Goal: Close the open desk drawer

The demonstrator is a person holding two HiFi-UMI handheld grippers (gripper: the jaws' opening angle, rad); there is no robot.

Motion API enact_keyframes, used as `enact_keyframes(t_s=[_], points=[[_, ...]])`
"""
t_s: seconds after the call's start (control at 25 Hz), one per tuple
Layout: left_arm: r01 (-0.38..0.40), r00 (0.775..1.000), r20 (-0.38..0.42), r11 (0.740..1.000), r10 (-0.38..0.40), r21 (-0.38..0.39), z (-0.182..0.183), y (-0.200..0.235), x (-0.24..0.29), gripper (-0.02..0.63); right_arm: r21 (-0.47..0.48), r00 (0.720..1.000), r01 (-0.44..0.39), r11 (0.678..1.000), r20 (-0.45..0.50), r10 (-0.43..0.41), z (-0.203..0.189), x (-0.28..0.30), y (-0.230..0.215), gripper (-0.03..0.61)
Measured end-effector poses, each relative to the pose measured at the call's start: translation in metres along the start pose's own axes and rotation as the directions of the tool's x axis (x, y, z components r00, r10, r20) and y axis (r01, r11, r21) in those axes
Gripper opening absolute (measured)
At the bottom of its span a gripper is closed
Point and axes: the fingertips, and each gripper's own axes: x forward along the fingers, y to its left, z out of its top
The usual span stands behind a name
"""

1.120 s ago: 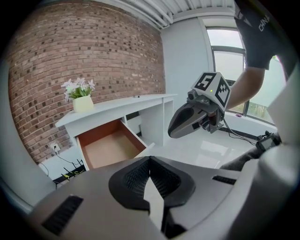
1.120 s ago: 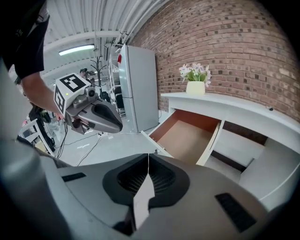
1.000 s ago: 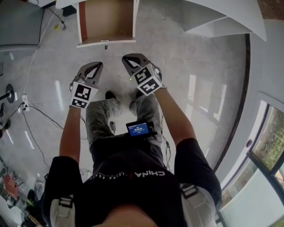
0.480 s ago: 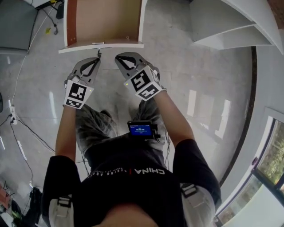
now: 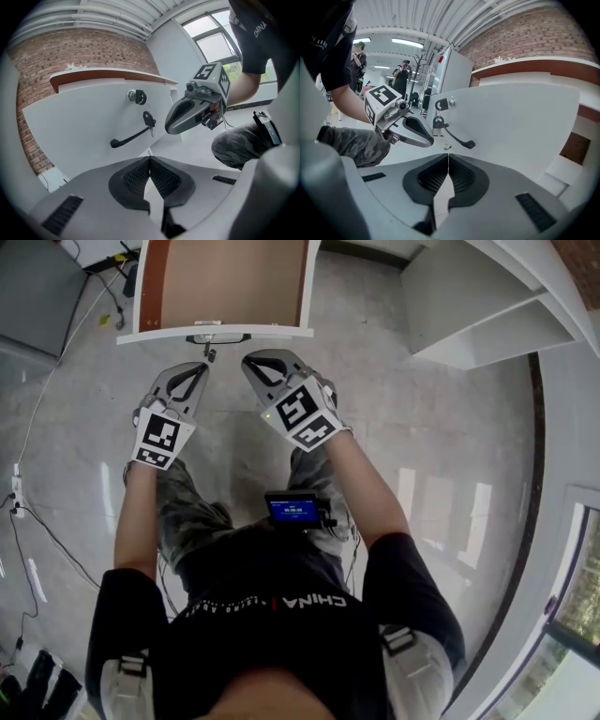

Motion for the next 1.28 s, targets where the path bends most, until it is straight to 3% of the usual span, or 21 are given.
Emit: enact_keyframes(t_s=[0.64, 0.92, 1.28], points=[[-0.029, 0.999, 0.034, 1.000, 0.029, 0.010, 0.024, 0.018, -0.018, 0.012, -0.064, 0.999, 0.038, 0.997, 0.020, -0.036, 0.028, -0.015, 0.001, 0.015], [-0.053, 0.998, 0.037, 0.999, 0.053, 0.005, 0.026, 0.038, -0.022, 0.012, -0.048, 0.998, 0.048, 0.998, 0.037, -0.047, 0.036, -0.013, -0.006, 0.015], [-0.019, 0.999, 0.037, 0.998, 0.016, 0.066, 0.040, 0.048, -0.015, 0.012, -0.076, 0.998, 0.065, 0.995, 0.022, -0.064, 0.037, -0.011, -0.014, 0.015]])
